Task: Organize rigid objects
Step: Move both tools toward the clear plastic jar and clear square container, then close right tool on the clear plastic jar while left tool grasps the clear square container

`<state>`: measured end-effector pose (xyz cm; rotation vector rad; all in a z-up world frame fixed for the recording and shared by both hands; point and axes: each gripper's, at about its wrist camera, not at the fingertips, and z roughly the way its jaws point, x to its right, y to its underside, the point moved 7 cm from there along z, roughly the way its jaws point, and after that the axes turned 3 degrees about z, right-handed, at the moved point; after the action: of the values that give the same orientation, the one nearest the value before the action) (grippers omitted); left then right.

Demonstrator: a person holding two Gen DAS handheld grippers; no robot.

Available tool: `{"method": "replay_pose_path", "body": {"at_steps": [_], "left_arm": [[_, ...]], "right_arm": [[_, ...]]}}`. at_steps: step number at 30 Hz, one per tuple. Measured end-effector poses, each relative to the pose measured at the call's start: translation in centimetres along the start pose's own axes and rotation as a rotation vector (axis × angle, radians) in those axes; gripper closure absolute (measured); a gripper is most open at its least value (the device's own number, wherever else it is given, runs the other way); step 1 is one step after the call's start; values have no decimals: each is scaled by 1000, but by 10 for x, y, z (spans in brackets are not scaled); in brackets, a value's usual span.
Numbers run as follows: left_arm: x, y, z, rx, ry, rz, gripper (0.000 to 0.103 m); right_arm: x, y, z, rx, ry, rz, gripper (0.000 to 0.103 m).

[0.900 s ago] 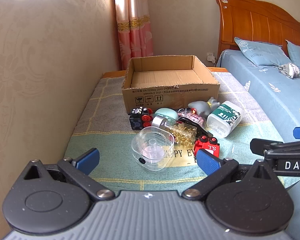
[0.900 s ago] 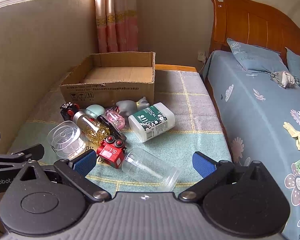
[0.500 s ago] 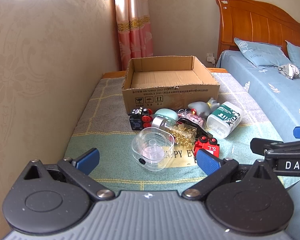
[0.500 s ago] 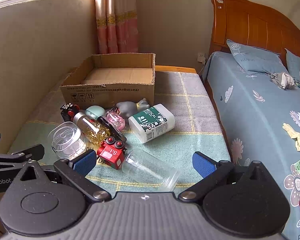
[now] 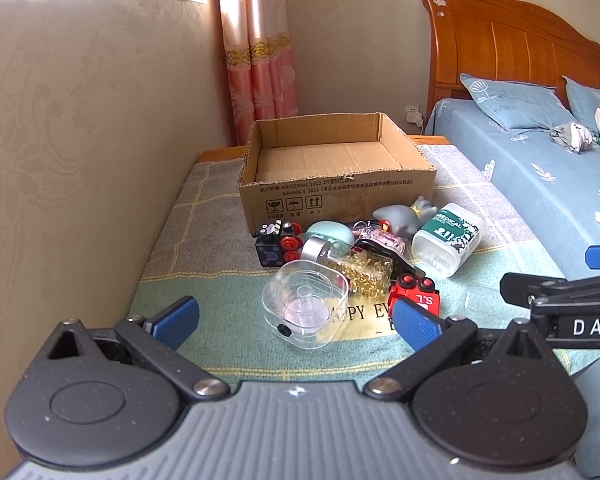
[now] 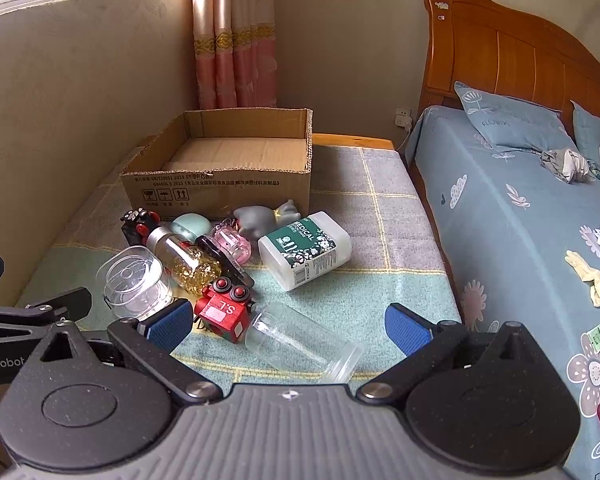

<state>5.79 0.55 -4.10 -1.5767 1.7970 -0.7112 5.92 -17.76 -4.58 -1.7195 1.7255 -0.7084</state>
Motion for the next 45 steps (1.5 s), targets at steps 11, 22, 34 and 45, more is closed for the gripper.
{"method": "replay_pose_path", "body": {"at_steps": [11, 22, 34, 45], "left_arm": [[-1, -4, 9, 28, 56, 52, 1], [-16, 9, 42, -12, 95, 93, 1], [-27, 21, 78, -81, 117, 99, 1], [-27, 26, 101, -122, 157, 93, 1]], "right_arm": [[-1, -5, 8, 8, -17, -23, 0], [40, 10, 29, -56, 10, 46, 0], [31, 53, 76, -347, -110, 136, 0], [18, 34, 100, -372, -121, 151, 0]]}}
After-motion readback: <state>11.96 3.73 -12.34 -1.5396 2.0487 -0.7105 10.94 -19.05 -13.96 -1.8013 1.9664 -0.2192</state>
